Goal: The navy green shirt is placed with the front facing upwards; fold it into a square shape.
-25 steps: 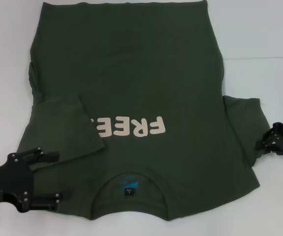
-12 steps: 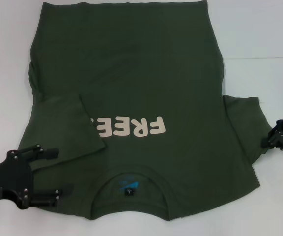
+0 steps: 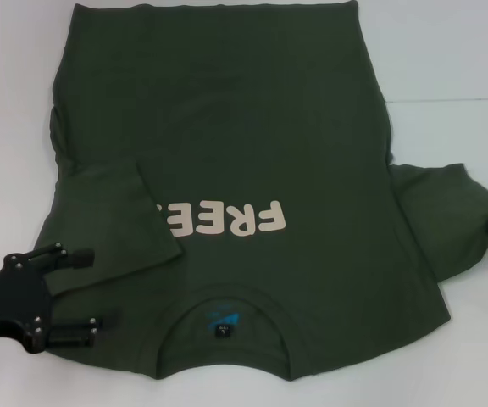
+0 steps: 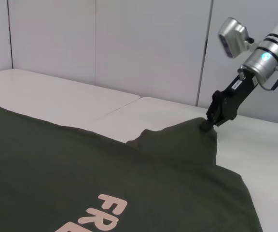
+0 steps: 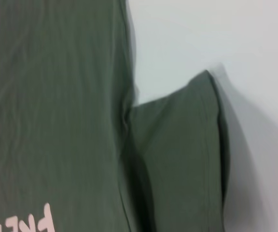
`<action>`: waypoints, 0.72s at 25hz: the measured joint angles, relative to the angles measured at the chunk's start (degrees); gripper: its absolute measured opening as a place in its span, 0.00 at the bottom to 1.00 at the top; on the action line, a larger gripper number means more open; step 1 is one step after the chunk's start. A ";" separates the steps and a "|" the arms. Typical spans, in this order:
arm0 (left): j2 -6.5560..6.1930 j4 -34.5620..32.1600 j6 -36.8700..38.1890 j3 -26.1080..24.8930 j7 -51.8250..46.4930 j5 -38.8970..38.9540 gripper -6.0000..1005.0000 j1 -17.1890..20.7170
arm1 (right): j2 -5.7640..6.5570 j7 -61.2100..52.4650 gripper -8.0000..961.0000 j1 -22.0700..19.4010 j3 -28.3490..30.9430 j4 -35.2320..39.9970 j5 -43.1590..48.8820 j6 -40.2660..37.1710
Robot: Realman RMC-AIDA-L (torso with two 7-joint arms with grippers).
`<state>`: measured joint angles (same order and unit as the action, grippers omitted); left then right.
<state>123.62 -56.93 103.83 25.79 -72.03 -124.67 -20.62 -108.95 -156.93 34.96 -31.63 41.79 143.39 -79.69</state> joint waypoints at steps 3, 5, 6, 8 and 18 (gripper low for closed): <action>-0.02 0.00 -0.05 -0.02 -0.34 0.00 0.94 -0.02 | 0.26 1.48 0.05 -1.34 2.33 1.81 -1.81 -1.83; 0.01 0.00 -0.09 -0.03 -0.81 0.00 0.94 -0.05 | 0.53 2.64 0.05 -2.08 4.06 2.59 -3.25 -3.04; 0.03 0.00 -0.09 -0.04 -1.22 0.00 0.94 -0.09 | 0.62 3.43 0.05 -2.42 4.88 3.05 -4.21 -3.64; 0.01 -0.01 -0.09 -0.03 -1.89 0.02 0.94 -0.19 | 0.72 4.76 0.05 -2.97 6.13 3.81 -5.82 -4.39; 0.16 -0.03 -0.29 0.20 -4.14 0.40 0.94 -0.87 | -0.01 10.15 0.05 -0.26 5.44 3.01 -9.68 -4.96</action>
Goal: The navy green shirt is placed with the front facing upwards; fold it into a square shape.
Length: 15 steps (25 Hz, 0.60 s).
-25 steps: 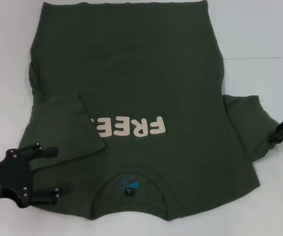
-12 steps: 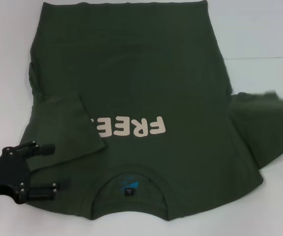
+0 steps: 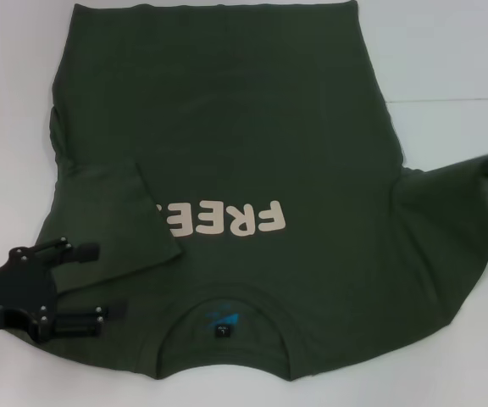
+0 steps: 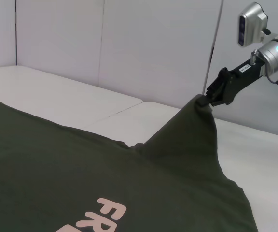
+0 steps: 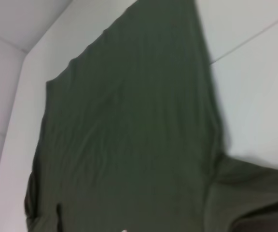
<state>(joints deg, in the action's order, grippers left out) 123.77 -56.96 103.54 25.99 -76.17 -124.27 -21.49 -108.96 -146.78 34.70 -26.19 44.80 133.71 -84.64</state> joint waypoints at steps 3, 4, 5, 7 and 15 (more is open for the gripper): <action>0.05 0.00 -0.11 0.05 -0.31 0.00 0.94 -0.04 | -0.29 0.55 0.05 2.56 -1.94 -1.67 -0.04 1.06; 0.05 0.00 -0.16 0.07 -0.50 0.00 0.94 -0.06 | -0.56 0.78 0.05 3.56 -2.70 -2.19 -0.04 1.66; 0.04 0.00 -0.17 0.09 -0.64 0.00 0.94 -0.09 | -0.84 0.94 0.05 4.43 -3.53 -2.68 -0.04 2.12; 0.00 0.00 -0.23 0.04 -0.69 0.00 0.94 -0.12 | -1.47 1.05 0.05 6.34 -5.73 -3.49 -0.07 3.67; 0.05 0.24 -0.33 -0.12 -1.14 -0.31 0.94 -0.11 | -5.06 0.46 0.05 13.78 -18.55 -7.39 0.18 11.42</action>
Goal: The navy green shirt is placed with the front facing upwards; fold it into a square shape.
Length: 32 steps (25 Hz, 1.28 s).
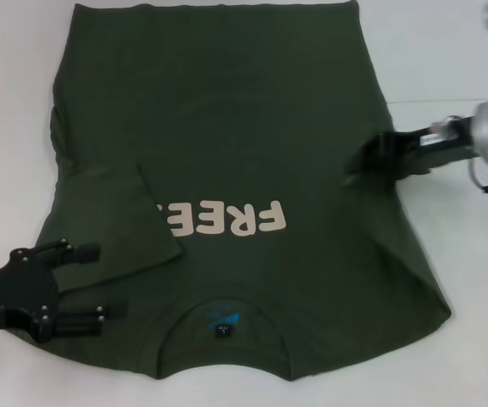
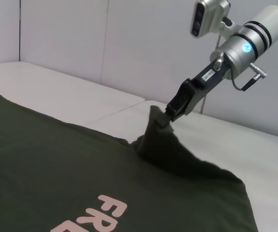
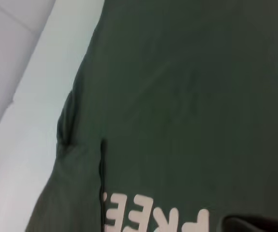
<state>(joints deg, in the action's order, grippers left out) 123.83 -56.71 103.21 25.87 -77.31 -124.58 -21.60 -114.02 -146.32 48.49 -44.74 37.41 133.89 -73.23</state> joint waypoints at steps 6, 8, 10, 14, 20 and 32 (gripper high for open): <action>0.08 0.26 -0.04 0.25 -0.28 -0.13 0.94 0.26 | -1.16 -0.09 0.05 0.91 -2.89 -0.31 0.03 1.37; 0.12 0.30 -0.04 0.30 -0.28 -0.14 0.94 0.31 | -1.47 -0.01 0.05 0.84 -3.17 -0.37 0.04 1.40; 0.12 0.39 -0.04 0.34 -0.29 -0.14 0.94 0.33 | -1.73 0.26 0.06 0.65 -3.57 -0.44 0.05 1.43; 0.11 0.49 -0.06 0.39 -0.29 -0.17 0.94 0.34 | -1.89 0.29 0.11 0.74 -4.98 -1.33 0.13 1.45; 0.09 1.20 -0.15 0.57 -0.29 -0.23 0.94 0.22 | -2.30 0.23 0.18 0.98 -6.03 -1.84 0.20 2.30; 0.09 1.26 -0.17 0.55 -0.29 0.15 0.94 0.53 | -0.68 -0.41 0.42 -1.58 -3.42 -1.55 -0.08 1.65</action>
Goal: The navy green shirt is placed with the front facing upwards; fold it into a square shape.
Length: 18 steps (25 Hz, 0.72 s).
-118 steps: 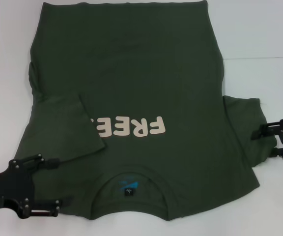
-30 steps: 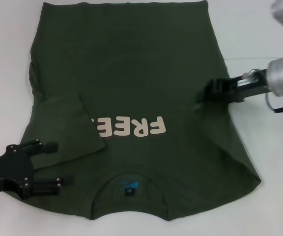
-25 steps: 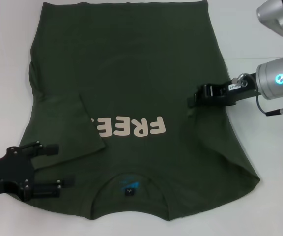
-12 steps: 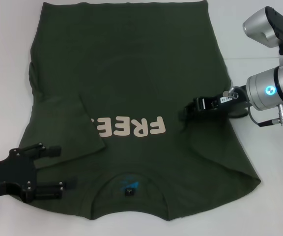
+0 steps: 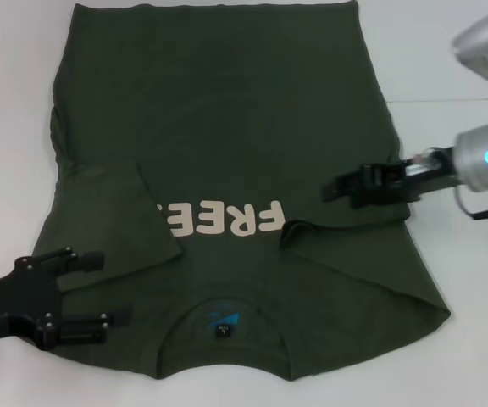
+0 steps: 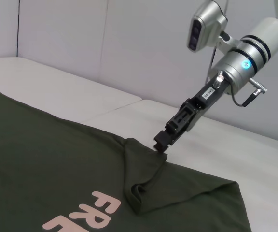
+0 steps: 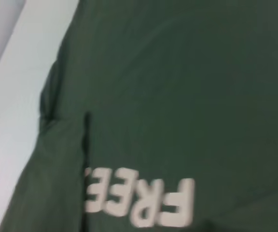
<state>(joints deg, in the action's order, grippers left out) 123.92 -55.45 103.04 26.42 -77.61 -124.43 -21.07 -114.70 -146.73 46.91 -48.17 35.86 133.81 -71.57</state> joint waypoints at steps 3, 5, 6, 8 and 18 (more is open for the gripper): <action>0.00 0.00 0.09 -0.19 0.00 0.08 0.94 -0.01 | 2.19 -1.20 0.51 -2.60 1.89 -0.05 -0.04 -1.36; 0.00 0.03 0.17 -0.34 0.00 0.14 0.94 -0.01 | 3.59 -1.68 0.60 -4.67 3.76 -0.20 -0.10 -2.65; 0.00 0.05 0.19 -0.38 0.00 0.15 0.94 -0.01 | 4.11 -1.81 0.64 -5.52 4.56 -0.21 -0.10 -3.13; 0.00 0.09 0.19 -0.38 0.00 0.16 0.94 -0.02 | 4.91 -1.93 0.71 -7.47 6.33 -0.23 -0.13 -3.87; 0.00 0.79 -0.77 -0.04 0.10 0.21 0.94 -0.63 | 5.81 -2.50 0.81 -11.29 11.79 -2.61 -0.29 -2.14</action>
<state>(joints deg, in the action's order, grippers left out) 123.91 -54.66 102.27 26.38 -77.50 -124.23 -21.70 -108.89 -149.23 35.62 -36.38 33.26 133.52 -73.72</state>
